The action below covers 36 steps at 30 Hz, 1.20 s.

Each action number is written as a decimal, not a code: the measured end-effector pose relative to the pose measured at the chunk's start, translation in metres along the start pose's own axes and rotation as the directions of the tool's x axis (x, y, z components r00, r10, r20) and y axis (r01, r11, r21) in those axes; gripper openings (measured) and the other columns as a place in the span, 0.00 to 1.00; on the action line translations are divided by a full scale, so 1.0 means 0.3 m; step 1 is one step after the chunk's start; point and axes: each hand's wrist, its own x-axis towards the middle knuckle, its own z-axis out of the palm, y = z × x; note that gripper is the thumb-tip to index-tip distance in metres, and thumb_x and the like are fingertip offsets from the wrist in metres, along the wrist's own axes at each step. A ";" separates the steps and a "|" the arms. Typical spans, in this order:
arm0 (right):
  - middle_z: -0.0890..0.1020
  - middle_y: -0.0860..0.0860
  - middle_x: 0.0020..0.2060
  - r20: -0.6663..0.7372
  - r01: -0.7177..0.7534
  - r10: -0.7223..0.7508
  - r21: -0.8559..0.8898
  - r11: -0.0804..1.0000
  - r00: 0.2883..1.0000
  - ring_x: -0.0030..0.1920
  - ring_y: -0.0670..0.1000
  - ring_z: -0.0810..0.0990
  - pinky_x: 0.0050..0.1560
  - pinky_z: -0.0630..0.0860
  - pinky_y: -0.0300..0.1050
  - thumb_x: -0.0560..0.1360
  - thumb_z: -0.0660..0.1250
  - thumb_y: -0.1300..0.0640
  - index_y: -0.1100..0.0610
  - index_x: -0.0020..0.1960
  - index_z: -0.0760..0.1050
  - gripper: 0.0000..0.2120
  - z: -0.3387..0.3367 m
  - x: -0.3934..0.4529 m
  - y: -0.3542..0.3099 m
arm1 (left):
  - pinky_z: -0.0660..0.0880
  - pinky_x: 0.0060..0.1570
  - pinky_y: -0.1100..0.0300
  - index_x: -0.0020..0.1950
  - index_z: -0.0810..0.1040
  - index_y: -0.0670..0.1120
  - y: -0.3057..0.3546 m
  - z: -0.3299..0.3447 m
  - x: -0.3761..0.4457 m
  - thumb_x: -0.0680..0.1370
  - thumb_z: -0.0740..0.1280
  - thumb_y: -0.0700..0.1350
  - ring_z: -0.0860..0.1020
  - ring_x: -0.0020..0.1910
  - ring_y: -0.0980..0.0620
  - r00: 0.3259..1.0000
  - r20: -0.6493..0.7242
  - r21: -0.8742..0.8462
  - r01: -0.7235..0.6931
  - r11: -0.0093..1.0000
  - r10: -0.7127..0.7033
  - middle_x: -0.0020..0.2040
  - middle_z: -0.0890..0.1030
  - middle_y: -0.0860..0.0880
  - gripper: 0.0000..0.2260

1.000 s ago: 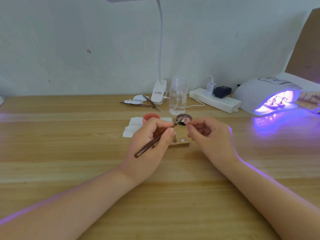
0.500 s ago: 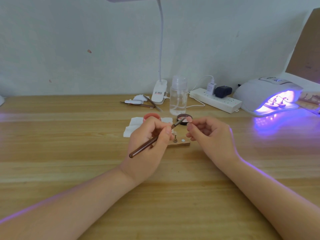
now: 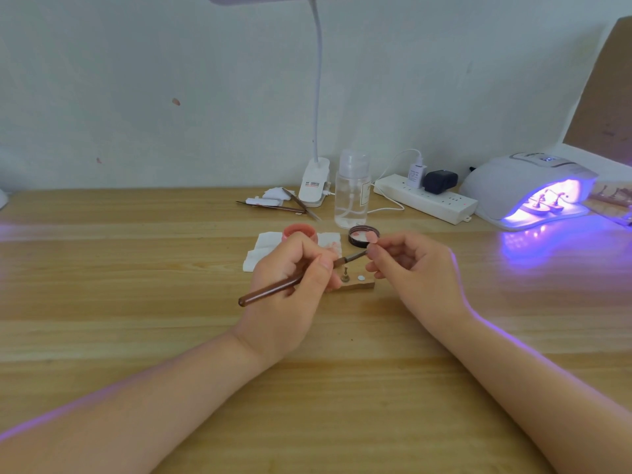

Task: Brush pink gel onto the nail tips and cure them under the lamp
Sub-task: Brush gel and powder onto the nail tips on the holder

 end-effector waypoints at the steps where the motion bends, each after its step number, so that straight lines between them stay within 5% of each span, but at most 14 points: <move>1: 0.84 0.45 0.34 -0.012 0.013 -0.013 -0.013 1.000 1.000 0.35 0.44 0.83 0.40 0.80 0.39 0.73 0.71 0.59 0.49 0.42 0.80 0.05 0.000 0.000 0.001 | 0.75 0.49 0.63 0.39 0.75 0.49 0.000 -0.002 0.002 0.78 0.62 0.42 0.80 0.48 0.56 1.000 -0.023 -0.009 -0.009 1.000 0.008 0.35 0.81 0.55 0.08; 4: 0.83 0.43 0.34 -0.049 0.102 -0.106 -0.081 0.991 0.993 0.35 0.42 0.82 0.40 0.78 0.35 0.74 0.70 0.56 0.45 0.43 0.79 0.05 0.000 0.000 0.003 | 0.77 0.49 0.57 0.39 0.75 0.54 0.000 -0.007 0.010 0.77 0.61 0.47 0.79 0.57 0.48 0.994 -0.104 -0.070 0.013 0.997 -0.020 0.35 0.82 0.51 0.08; 8: 0.83 0.42 0.36 -0.059 0.176 -0.182 -0.098 0.980 0.981 0.37 0.42 0.82 0.41 0.78 0.33 0.75 0.69 0.58 0.40 0.44 0.77 0.12 0.000 0.003 0.005 | 0.77 0.50 0.49 0.41 0.75 0.47 -0.009 -0.010 0.020 0.77 0.61 0.45 0.79 0.54 0.42 0.987 -0.154 -0.050 0.046 0.998 -0.053 0.36 0.81 0.49 0.07; 16: 0.82 0.40 0.37 -0.051 0.218 -0.223 -0.085 0.972 0.973 0.38 0.41 0.81 0.41 0.74 0.28 0.75 0.69 0.59 0.39 0.44 0.77 0.13 -0.001 0.004 0.010 | 0.76 0.45 0.61 0.41 0.75 0.45 -0.008 -0.004 0.020 0.76 0.60 0.42 0.79 0.53 0.42 0.982 -0.169 -0.070 0.069 0.995 -0.080 0.35 0.81 0.48 0.06; 20: 0.82 0.38 0.38 -0.013 0.213 -0.217 -0.149 0.966 0.976 0.39 0.40 0.81 0.41 0.74 0.28 0.76 0.69 0.59 0.39 0.44 0.76 0.13 -0.004 0.003 0.012 | 0.76 0.47 0.58 0.42 0.75 0.45 -0.012 -0.005 0.018 0.77 0.60 0.42 0.79 0.54 0.42 0.984 -0.162 -0.071 0.064 0.995 -0.075 0.35 0.81 0.49 0.06; 26: 0.81 0.46 0.32 0.013 0.113 -0.113 -0.263 0.958 0.993 0.35 0.44 0.78 0.36 0.73 0.29 0.75 0.69 0.53 0.49 0.44 0.79 0.02 -0.005 0.018 0.029 | 0.74 0.46 0.64 0.45 0.74 0.47 -0.013 0.002 0.007 0.77 0.60 0.43 0.80 0.50 0.50 0.991 -0.121 -0.060 0.048 0.997 -0.055 0.38 0.81 0.54 0.04; 36: 0.73 0.45 0.37 0.138 -0.021 0.093 -0.452 0.892 0.986 0.34 0.38 0.71 0.32 0.63 0.32 0.70 0.72 0.47 0.39 0.35 0.79 0.06 -0.002 0.049 0.051 | 0.78 0.51 0.53 0.43 0.75 0.54 -0.027 0.001 0.008 0.75 0.60 0.50 0.74 0.63 0.48 0.996 -0.072 -0.103 0.047 0.994 -0.055 0.39 0.80 0.54 0.05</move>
